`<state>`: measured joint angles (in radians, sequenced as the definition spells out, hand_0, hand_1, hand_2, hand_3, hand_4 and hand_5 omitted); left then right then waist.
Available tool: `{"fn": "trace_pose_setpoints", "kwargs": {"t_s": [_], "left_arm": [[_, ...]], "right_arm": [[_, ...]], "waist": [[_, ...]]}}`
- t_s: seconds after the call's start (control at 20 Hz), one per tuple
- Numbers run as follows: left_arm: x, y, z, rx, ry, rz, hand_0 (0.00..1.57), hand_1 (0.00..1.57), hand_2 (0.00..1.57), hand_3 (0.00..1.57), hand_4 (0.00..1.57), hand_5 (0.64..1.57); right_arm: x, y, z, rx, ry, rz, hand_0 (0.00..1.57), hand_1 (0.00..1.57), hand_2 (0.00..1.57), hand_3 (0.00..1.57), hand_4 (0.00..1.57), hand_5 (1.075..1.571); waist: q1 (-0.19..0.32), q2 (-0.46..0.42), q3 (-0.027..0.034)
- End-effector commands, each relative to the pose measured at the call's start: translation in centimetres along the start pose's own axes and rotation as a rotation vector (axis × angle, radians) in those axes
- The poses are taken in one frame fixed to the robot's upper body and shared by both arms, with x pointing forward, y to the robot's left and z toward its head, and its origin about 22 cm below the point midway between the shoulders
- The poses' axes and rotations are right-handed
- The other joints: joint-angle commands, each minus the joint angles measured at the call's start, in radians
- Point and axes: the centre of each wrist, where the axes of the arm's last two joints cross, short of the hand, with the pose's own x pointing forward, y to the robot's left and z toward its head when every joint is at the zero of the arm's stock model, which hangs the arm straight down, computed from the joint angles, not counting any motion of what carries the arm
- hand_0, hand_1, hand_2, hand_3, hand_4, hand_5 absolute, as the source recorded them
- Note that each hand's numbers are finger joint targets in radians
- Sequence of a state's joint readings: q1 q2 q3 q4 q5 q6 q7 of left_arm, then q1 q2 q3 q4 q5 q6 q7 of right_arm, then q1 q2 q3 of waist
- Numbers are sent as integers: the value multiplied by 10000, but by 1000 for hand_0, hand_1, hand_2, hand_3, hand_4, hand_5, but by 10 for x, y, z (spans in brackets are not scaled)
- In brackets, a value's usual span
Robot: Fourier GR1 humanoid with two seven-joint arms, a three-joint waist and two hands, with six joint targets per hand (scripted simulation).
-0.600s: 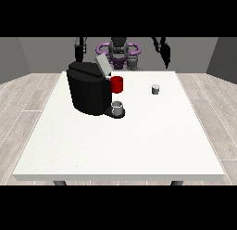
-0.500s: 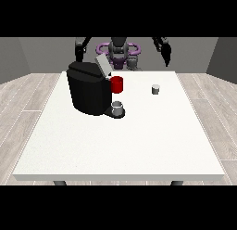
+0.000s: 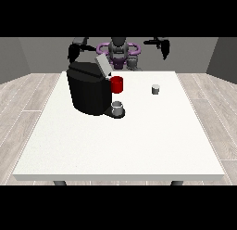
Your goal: Insert the coffee pod into the coffee machine and close the lid
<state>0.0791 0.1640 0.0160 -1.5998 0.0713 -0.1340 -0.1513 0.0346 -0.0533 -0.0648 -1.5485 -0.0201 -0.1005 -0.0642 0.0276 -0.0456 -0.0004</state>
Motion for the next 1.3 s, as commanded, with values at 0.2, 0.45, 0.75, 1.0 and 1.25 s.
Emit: {"fn": "trace_pose_setpoints", "kwargs": {"t_s": [0.2,0.45,0.75,1.0,1.25], "left_arm": [[9,36,-3,-81,420,-2201,0,0,0,0,0,1571],[28,80,-51,450,740,-2200,0,0,0,0,0,1571],[13,80,-66,50,1292,-2894,0,0,0,0,0,1571],[-9,80,-74,232,2358,-3004,0,0,0,0,0,1571],[-3,81,-97,295,2424,-3852,0,0,0,0,0,1571]], "right_arm": [[4,-9,3,-91,-413,-348,0,0,0,0,158,1571],[33,25,-15,838,-1313,-570,0,0,0,0,186,1571],[19,38,-20,558,-1583,-844,0,0,0,0,283,1571],[33,27,-30,1178,-890,-564,0,0,0,0,337,1571],[36,36,-42,876,-732,-103,0,0,0,0,372,1571]], "waist": [[-471,27,6],[-1378,1207,1],[-1254,1763,3],[-1419,1636,2],[-1430,1922,3]]}}
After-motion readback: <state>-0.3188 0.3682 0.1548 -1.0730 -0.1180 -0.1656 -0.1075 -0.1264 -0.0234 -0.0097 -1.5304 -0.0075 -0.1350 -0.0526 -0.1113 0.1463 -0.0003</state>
